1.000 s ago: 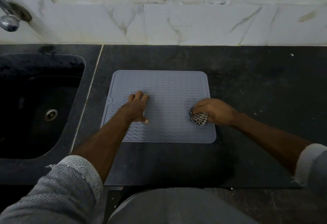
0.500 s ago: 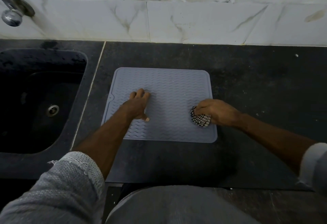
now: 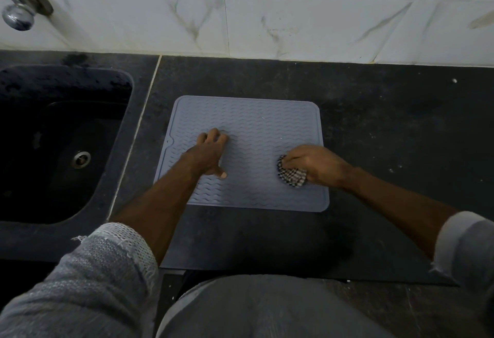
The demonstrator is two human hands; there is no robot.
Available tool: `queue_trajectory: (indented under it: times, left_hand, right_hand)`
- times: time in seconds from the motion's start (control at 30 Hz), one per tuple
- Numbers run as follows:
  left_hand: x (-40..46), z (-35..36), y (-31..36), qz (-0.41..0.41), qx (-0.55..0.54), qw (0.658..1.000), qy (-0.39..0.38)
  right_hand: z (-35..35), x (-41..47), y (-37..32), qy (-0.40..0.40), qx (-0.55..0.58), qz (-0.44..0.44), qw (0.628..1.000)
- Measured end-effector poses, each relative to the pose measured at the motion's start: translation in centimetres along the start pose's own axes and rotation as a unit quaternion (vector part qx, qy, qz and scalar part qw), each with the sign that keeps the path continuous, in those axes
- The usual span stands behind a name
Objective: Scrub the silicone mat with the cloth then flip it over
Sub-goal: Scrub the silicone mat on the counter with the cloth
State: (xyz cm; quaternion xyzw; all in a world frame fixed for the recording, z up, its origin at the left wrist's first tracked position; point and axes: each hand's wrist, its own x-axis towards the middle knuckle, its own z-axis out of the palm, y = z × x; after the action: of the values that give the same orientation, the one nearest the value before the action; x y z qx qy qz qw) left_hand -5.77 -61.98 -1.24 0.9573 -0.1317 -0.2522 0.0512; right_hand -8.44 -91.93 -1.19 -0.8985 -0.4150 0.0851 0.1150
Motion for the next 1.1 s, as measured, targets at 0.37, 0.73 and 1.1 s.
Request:
queue_trajectory:
  times: [0.37, 0.73, 1.1]
  left_hand:
    - [0.1, 0.3, 0.0, -0.005, 0.006, 1.0, 0.006]
    - [-0.9, 0.7, -0.8, 0.027, -0.017, 0.999, 0.015]
    - [-5.3, 3.4, -6.1, -0.001, -0.047, 0.998, 0.037]
  right_hand:
    - [1.1, 6.6, -4.2, 0.013, 0.004, -0.034, 0.999]
    - [0.5, 0.5, -0.9, 0.024, 0.006, 0.003, 1.0]
    - [-0.6, 3.8, -3.3, 0.028, 0.076, 0.037, 0.996]
